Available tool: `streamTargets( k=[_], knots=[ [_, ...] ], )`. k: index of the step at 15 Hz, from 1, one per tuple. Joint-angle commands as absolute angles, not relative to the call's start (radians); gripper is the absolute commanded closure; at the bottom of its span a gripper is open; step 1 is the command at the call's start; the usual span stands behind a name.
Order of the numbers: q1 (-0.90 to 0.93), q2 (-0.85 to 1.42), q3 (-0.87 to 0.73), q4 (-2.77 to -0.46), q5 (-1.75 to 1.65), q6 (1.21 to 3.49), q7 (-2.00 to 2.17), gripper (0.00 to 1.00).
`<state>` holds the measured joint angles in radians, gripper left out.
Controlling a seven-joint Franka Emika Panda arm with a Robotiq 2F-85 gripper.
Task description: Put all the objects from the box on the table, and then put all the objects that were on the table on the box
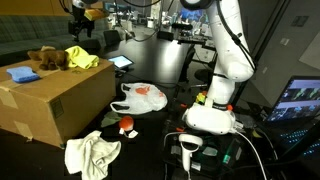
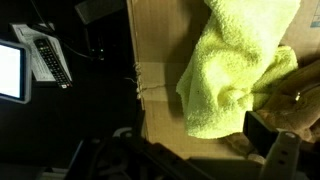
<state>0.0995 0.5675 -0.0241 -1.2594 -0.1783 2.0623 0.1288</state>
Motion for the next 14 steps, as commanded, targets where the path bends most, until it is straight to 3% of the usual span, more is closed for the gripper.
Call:
streamTargets(
  k=[1,14],
  knots=[
    [0.099,0.682,-0.003,-1.085,-0.153,1.979,0.075,0.0],
    [0.072,0.883,0.022,-0.934,-0.072,1.863,0.001,0.0]
  ],
)
